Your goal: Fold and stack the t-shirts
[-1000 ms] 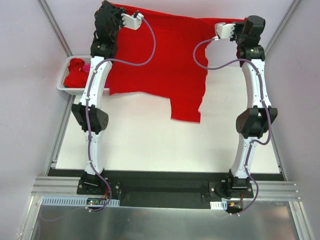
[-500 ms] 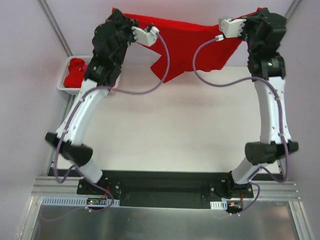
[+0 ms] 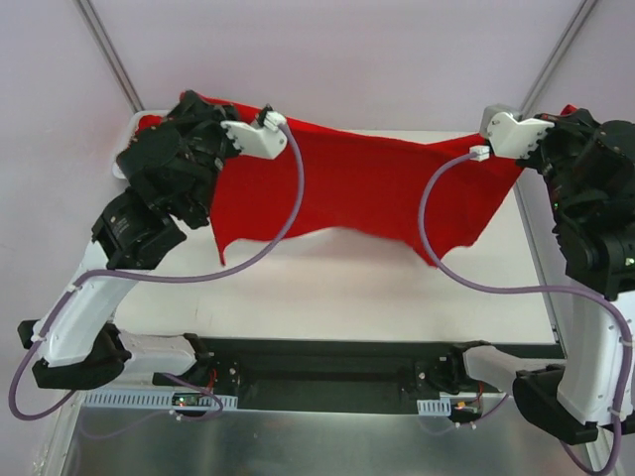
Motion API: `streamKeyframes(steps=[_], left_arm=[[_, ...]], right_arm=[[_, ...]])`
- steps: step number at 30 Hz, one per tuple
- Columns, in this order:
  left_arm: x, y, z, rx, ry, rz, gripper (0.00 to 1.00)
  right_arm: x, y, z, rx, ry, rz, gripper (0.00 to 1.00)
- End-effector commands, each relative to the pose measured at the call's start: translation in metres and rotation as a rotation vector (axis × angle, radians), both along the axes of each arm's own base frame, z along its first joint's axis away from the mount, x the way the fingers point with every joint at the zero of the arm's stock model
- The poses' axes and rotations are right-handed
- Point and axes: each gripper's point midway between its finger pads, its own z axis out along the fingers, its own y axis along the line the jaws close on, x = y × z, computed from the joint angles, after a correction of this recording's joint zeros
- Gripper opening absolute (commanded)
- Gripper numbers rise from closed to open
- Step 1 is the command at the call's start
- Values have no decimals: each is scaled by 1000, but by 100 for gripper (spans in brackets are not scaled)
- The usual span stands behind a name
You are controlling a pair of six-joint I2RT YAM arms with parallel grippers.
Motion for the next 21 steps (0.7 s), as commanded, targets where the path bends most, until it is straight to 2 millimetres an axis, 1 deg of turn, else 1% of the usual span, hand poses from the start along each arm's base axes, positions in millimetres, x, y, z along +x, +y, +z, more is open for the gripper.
streamKeyframes(steps=[1,2,3,4,5,6,9,11,12,13,14,15,16,17,18,19,20,21], left_arm=[[-48,72,86,-144,-150,191,0],[-52,76,96,-150,-164,195,0],[-58,83,112,-147,-188,207,0],[-61,86,118,-149,-194,217,0],[-64,85,125,-161,-208,208,0],[-65,85,131,-134,-216,213,0],[-66,74,142,-101,-259,196,0],[-63,64,143,-84,-278,163,0],[-58,55,135,-98,-268,138,0],[-54,47,127,-103,-261,115,0],[-50,39,116,-92,-247,92,0],[-41,21,87,-59,-210,50,0],[-36,13,70,-49,-187,28,0],[-35,13,55,-59,-167,18,0],[-19,-1,20,-68,-108,2,0],[-13,-5,-1,-50,-61,-3,0],[-9,-4,-15,-61,-34,-10,0],[2,-14,-46,-62,21,-33,0]], right_arm=[[-39,-15,30,1,-75,-52,1],[-45,-16,37,-5,-96,-52,1],[-51,-17,46,-26,-122,-48,1],[-55,-17,56,-32,-159,-46,1],[-62,-18,64,-38,-191,-41,1],[-64,-18,70,-66,-205,-38,1],[-67,-17,81,-93,-239,-33,1],[-64,-16,80,-95,-233,-34,1],[-61,-16,76,-90,-220,-34,1],[-51,-14,63,-73,-188,-32,1],[-46,-13,54,-64,-165,-34,1],[-41,-12,42,-62,-134,-36,1],[-34,-11,29,-55,-103,-35,1],[-18,-4,0,-45,-31,-15,1],[-11,-1,-10,-30,-13,-10,1],[-7,1,-22,-17,8,-1,1],[6,7,-46,6,63,12,1],[12,9,-56,22,83,14,1]])
